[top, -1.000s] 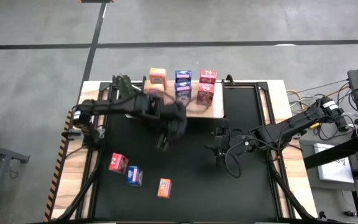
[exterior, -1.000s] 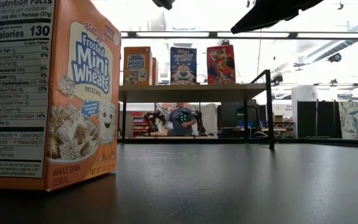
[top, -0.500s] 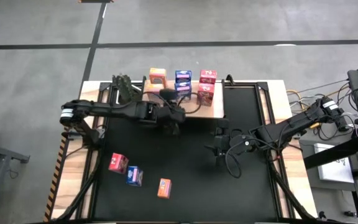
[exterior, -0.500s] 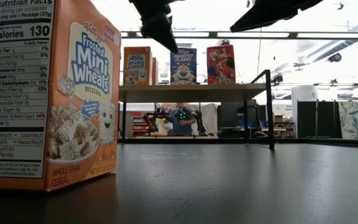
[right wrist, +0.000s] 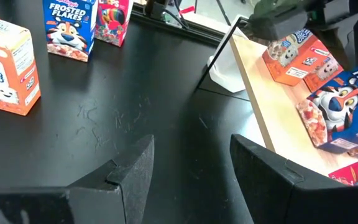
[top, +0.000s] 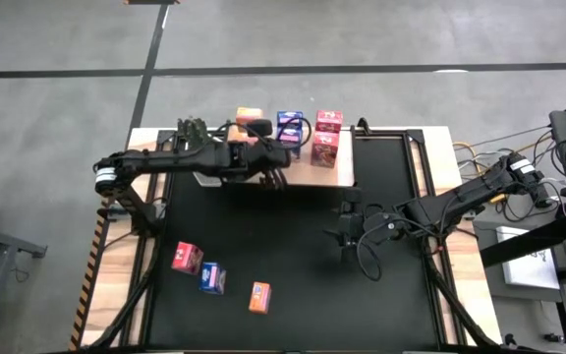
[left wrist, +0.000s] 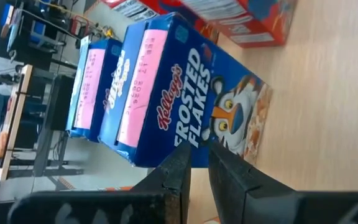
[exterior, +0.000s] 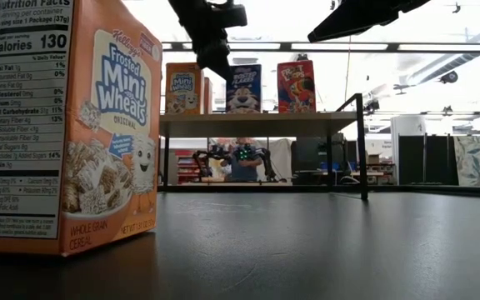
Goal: Stack cereal on shelf
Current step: Put the top blue cereal box on the shelf aligned with the other blue cereal box, then put the red cereal box on the shelf aligned with the other red cereal boxes
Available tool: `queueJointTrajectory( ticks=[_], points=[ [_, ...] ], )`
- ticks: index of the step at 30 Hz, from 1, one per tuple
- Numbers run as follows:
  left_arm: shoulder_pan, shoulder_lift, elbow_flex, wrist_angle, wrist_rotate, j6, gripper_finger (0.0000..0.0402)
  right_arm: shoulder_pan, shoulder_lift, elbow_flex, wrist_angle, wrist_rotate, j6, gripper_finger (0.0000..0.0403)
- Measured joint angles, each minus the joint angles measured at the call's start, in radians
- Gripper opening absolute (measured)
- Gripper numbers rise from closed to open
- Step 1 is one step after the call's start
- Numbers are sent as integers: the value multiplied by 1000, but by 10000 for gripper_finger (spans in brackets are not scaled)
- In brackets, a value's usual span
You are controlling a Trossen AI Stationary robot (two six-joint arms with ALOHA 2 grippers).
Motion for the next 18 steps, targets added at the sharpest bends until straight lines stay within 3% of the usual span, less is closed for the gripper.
queueJointTrajectory(
  ticks=[11,18],
  points=[
    [-21,-5,1,-1,46,-9,37,0,0,0,0,0,-3,201],
    [-48,-35,104,-4,50,49,37,0,0,0,0,0,-7,201]
  ],
)
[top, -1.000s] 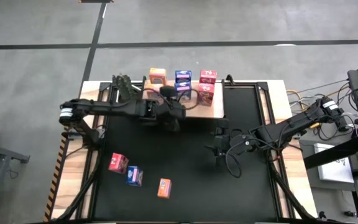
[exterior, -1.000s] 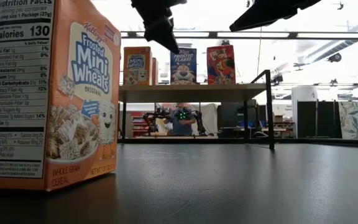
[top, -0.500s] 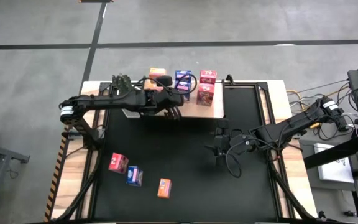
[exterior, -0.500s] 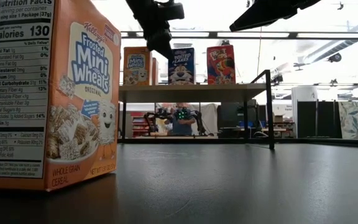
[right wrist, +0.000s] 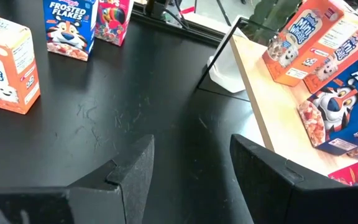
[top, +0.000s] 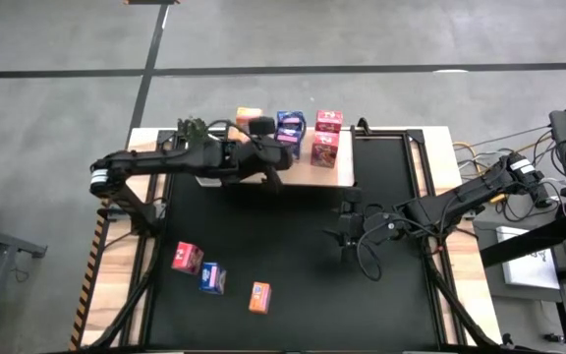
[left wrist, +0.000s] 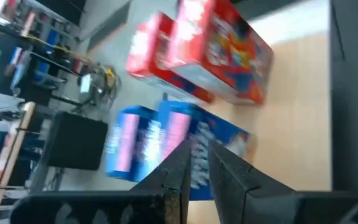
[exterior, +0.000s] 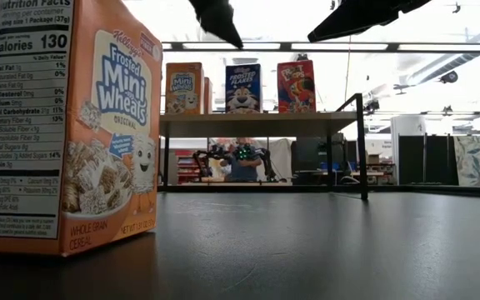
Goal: Stack cereal on shelf
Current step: Put the red cereal box on the shelf aligned with the other red cereal boxes
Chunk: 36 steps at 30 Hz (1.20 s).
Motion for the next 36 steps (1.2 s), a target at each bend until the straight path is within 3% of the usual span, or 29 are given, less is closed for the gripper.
queueJointTrajectory(
  ticks=[3,9,15,22,28,36],
  points=[
    [1,-27,26,-4,34,-12,37,0,0,0,0,0,-4,201],
    [-51,-123,3,-14,336,-219,37,0,0,0,0,0,-19,201],
    [-193,-173,-24,-116,354,-511,37,0,0,0,16,0,-70,201],
    [-331,-155,-24,-309,379,-1028,37,-1,0,0,90,0,-193,201],
    [-413,-115,-24,-470,471,-1509,37,-1,0,0,165,0,-314,201],
    [-599,-81,-25,-619,505,-1916,60,-1,0,5,194,0,-404,201]
  ],
)
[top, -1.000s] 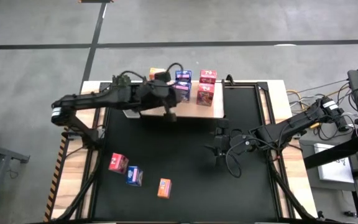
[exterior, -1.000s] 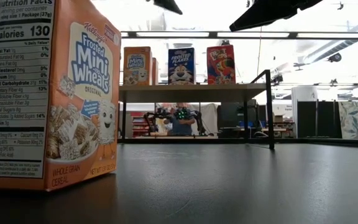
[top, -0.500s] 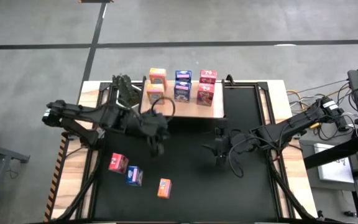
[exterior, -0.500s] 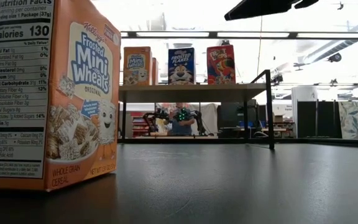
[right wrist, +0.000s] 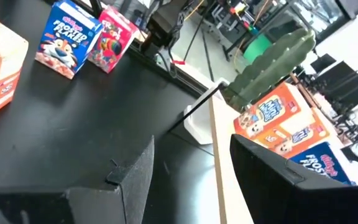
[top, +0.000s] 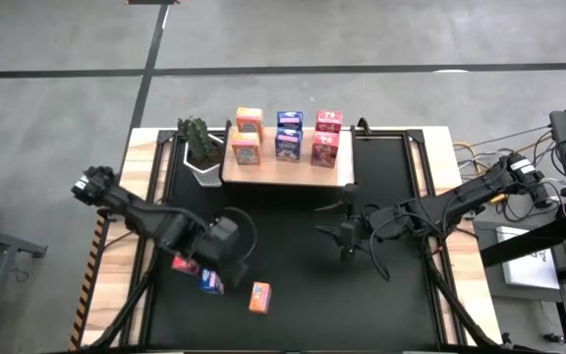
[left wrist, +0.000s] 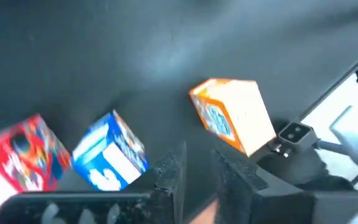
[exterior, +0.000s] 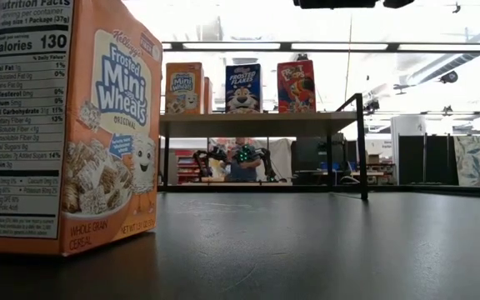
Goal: Stack cereal on shelf
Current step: Put the red cereal box on the shelf aligned with the other red cereal boxes
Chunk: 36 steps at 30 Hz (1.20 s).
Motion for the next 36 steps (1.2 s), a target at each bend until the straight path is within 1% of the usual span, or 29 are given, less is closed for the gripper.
queueJointTrajectory(
  ticks=[4,6,9,13,15,19,23,33,36],
  points=[
    [-74,0,0,1,-32,-151,93,0,0,3,25,0,-23,201],
    [-104,0,0,-11,-32,-213,113,0,0,3,41,-1,-34,201],
    [-148,0,0,-93,-31,-316,143,0,0,3,47,-20,-43,201],
    [-192,0,-1,-257,-31,-449,181,1,0,3,45,-28,-45,201],
    [-206,0,-2,-318,-31,-486,199,1,0,3,45,-28,-45,201],
    [-216,-9,-43,-312,-62,-470,227,1,0,3,45,-28,-32,201],
    [-215,-30,-123,-312,-64,-462,239,1,0,3,43,-30,-5,201],
    [-216,-118,-327,-314,-58,-499,240,1,0,3,36,-30,31,201],
    [-216,-148,-377,-285,-57,-510,240,1,0,3,36,-30,40,201]
  ],
)
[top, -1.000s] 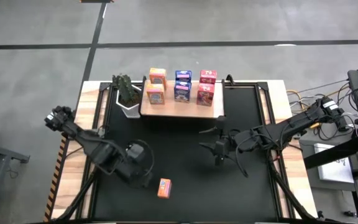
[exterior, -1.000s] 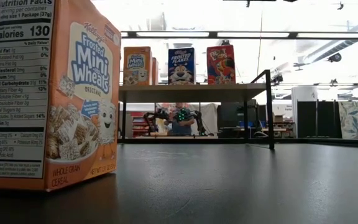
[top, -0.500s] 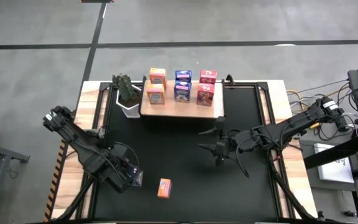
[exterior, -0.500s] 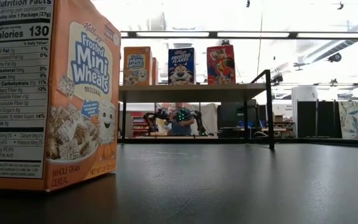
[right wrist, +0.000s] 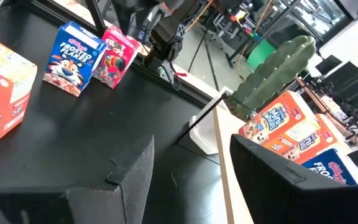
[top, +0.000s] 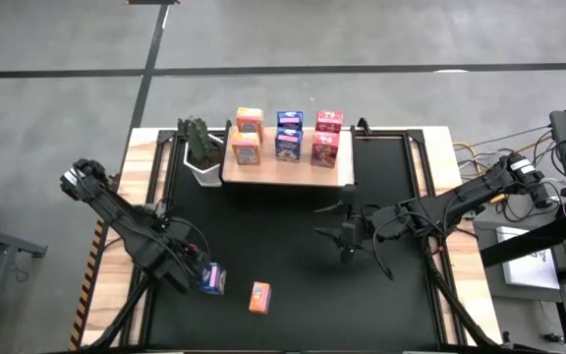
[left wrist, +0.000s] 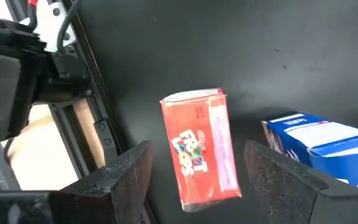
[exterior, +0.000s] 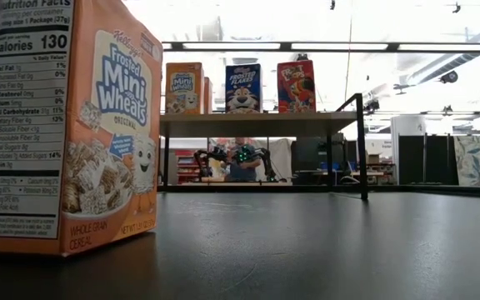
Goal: Stack cereal on shelf
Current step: Put the red cereal box on the shelf aligned with the other red cereal boxes
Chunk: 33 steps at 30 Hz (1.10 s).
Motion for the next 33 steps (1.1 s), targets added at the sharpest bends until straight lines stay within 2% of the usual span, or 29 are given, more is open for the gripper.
queueJointTrajectory(
  ticks=[7,17,29,33],
  points=[
    [0,-44,-88,75,0,-8,240,0,0,0,-10,0,5,201],
    [0,-21,-141,141,1,-3,236,0,0,0,-19,0,13,201],
    [0,-16,-141,146,9,10,162,0,0,0,-19,1,15,201],
    [0,-16,-140,145,10,12,150,0,0,0,-20,1,18,201]
  ],
)
